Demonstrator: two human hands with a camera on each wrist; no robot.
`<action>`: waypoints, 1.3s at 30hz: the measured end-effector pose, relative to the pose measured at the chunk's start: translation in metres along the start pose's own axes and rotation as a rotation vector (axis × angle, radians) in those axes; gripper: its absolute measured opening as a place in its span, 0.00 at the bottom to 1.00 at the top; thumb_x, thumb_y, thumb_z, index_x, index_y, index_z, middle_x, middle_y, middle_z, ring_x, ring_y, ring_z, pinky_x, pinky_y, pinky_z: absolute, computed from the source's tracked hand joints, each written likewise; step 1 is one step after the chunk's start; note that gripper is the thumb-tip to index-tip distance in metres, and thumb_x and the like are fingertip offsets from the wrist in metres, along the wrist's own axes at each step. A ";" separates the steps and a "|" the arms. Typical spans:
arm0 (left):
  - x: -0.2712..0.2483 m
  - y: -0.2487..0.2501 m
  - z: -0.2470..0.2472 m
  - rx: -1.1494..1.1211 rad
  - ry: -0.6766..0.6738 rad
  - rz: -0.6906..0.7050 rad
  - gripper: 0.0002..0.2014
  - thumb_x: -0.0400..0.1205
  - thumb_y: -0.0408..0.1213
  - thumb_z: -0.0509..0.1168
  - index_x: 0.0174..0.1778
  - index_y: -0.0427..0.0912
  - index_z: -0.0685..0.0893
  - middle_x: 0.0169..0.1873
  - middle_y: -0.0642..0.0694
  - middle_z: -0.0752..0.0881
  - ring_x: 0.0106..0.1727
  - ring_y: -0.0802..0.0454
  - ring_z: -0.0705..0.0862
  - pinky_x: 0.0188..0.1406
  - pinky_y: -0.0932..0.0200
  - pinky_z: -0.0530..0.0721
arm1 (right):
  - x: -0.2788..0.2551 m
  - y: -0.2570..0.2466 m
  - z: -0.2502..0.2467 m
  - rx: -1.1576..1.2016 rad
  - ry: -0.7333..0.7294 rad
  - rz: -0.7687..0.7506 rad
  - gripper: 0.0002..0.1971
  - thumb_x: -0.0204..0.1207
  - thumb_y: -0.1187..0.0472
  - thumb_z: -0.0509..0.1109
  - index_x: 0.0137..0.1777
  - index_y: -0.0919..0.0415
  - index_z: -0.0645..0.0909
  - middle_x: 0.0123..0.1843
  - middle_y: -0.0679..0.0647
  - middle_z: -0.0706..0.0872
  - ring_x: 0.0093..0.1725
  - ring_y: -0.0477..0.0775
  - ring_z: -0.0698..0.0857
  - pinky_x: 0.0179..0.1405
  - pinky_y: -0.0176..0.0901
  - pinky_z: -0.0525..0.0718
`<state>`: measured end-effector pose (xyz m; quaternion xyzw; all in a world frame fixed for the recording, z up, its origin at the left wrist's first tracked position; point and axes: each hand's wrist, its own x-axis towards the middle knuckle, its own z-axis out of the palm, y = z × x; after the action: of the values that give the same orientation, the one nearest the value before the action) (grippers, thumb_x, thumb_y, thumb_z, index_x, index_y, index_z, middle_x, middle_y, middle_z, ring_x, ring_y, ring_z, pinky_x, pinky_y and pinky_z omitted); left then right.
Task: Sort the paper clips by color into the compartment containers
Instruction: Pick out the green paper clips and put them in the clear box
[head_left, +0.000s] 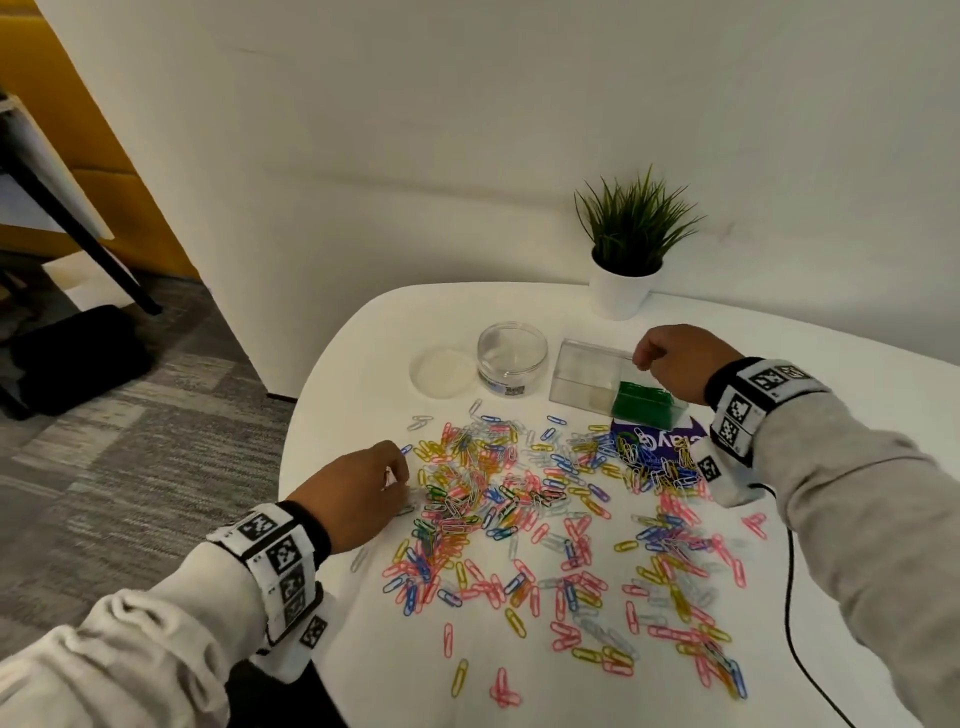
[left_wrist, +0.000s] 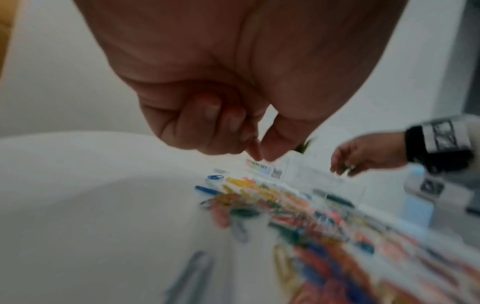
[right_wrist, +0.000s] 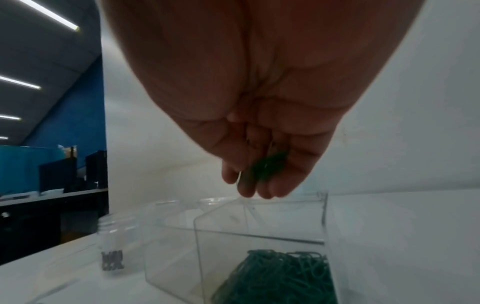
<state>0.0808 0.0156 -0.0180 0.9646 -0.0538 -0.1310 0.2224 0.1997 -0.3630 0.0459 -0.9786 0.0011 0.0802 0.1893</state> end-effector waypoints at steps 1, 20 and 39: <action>0.002 0.004 -0.004 -0.139 -0.009 -0.019 0.07 0.86 0.43 0.59 0.49 0.46 0.81 0.41 0.49 0.86 0.43 0.47 0.83 0.42 0.55 0.78 | -0.001 0.002 0.001 -0.009 0.003 -0.020 0.14 0.78 0.70 0.62 0.56 0.55 0.84 0.61 0.53 0.85 0.59 0.55 0.81 0.57 0.43 0.76; 0.156 0.245 0.015 0.188 -0.056 0.491 0.10 0.86 0.33 0.59 0.57 0.45 0.85 0.59 0.46 0.86 0.60 0.48 0.82 0.60 0.56 0.80 | -0.118 0.168 0.041 -0.239 -0.198 0.543 0.49 0.72 0.31 0.67 0.86 0.52 0.49 0.86 0.59 0.53 0.80 0.72 0.63 0.78 0.61 0.68; 0.107 0.183 -0.051 0.557 -0.191 0.523 0.10 0.87 0.42 0.58 0.56 0.50 0.84 0.49 0.54 0.83 0.58 0.48 0.83 0.53 0.61 0.72 | -0.118 0.167 0.038 -0.213 -0.197 0.568 0.47 0.74 0.34 0.68 0.86 0.54 0.51 0.85 0.61 0.56 0.81 0.72 0.63 0.79 0.56 0.65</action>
<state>0.1890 -0.1446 0.0833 0.9252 -0.3518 -0.1395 -0.0279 0.0718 -0.5068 -0.0323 -0.9409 0.2477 0.2242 0.0551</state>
